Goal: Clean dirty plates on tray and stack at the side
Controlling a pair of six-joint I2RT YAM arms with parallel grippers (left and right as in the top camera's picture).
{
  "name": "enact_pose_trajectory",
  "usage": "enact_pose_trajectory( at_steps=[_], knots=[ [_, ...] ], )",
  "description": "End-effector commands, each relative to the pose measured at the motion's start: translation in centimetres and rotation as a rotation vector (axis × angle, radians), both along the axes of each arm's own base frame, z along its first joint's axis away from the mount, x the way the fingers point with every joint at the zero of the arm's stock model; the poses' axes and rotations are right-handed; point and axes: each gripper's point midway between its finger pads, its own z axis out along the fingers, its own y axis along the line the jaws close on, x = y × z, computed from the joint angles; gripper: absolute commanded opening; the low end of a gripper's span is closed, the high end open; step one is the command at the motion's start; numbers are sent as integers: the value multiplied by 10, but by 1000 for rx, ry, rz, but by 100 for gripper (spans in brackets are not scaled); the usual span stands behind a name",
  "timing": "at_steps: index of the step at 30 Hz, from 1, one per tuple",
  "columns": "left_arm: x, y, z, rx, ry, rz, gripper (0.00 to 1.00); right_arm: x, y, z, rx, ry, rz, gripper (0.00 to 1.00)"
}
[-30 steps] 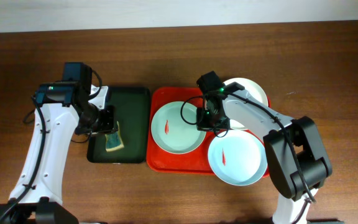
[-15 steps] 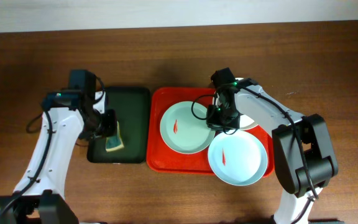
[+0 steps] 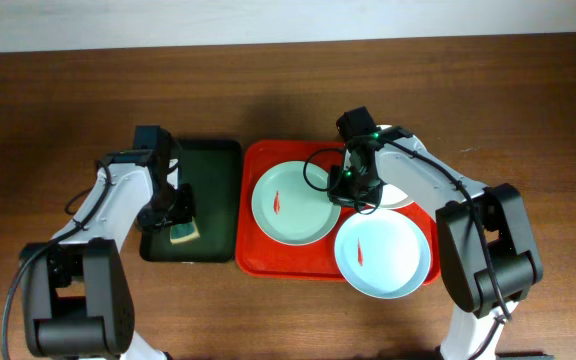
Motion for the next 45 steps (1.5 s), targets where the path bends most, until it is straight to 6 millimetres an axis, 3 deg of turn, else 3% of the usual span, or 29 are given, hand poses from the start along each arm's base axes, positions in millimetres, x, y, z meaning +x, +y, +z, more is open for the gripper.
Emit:
enact_pose_trajectory(
  at_steps=[1, 7, 11, 14, 15, 16, 17, 20, 22, 23, 24, 25, 27, 28, 29, 31, 33, 34, 39, 45],
  knots=[
    [-1, 9, -12, 44, 24, 47, 33, -1, 4, -2, 7, 5, 17, 15],
    [2, 3, -14, 9, 20, 47, 26, -1, 4, -2, 7, 4, 17, 16],
    [0, 5, -17, 20, 24, 47, 26, -2, 4, -2, 6, 6, 17, 38],
    [-6, 5, -28, 22, 22, 46, 21, -3, 7, -3, 2, 6, 27, 38],
    [-8, 5, -31, 21, 23, 46, 18, -5, 9, -3, 2, 5, 35, 38],
    [-8, 4, -32, 18, 24, 46, 6, -5, 14, -3, 1, -3, 47, 39],
    [-8, 4, -32, 18, 22, 45, 0, -5, 15, -3, -1, -7, 51, 38],
    [1, -13, -26, -83, -6, -38, 0, -6, 17, -3, -1, -7, 58, 39],
    [14, -18, -11, -109, -53, -79, 0, -6, 17, -3, 0, -7, 57, 61],
    [21, -18, -3, -108, -84, -92, 0, -6, 17, -3, 0, -9, 58, 63],
    [26, -19, 6, -105, -114, -111, 0, -6, 18, -3, 1, -10, 58, 63],
    [33, -18, 22, -99, -169, -139, 0, -6, 18, -3, 1, -10, 58, 54],
    [39, -20, 49, -94, -255, -147, 0, -6, 18, -3, 1, -9, 59, 21],
    [40, -20, 58, -93, -283, -149, 0, -6, 18, -3, 2, -9, 59, 10],
    [42, -20, 69, -91, -304, -157, 0, -6, 19, -2, 5, -9, 60, 4],
    [42, -20, 83, -89, -300, -175, 0, -4, 19, -2, 8, -16, 60, 4],
    [44, -23, 96, -103, -302, -179, 0, -2, 20, -2, 10, -26, 67, 42],
    [43, -29, 97, -116, -302, -213, 0, -2, 20, -2, 10, -29, 67, 50],
    [33, -59, 67, -98, -196, -319, 0, 2, 21, -2, 12, -48, 81, 49],
    [27, -55, 9, -54, -26, -306, 0, 2, 21, -2, 13, -51, 81, 50]
  ],
)
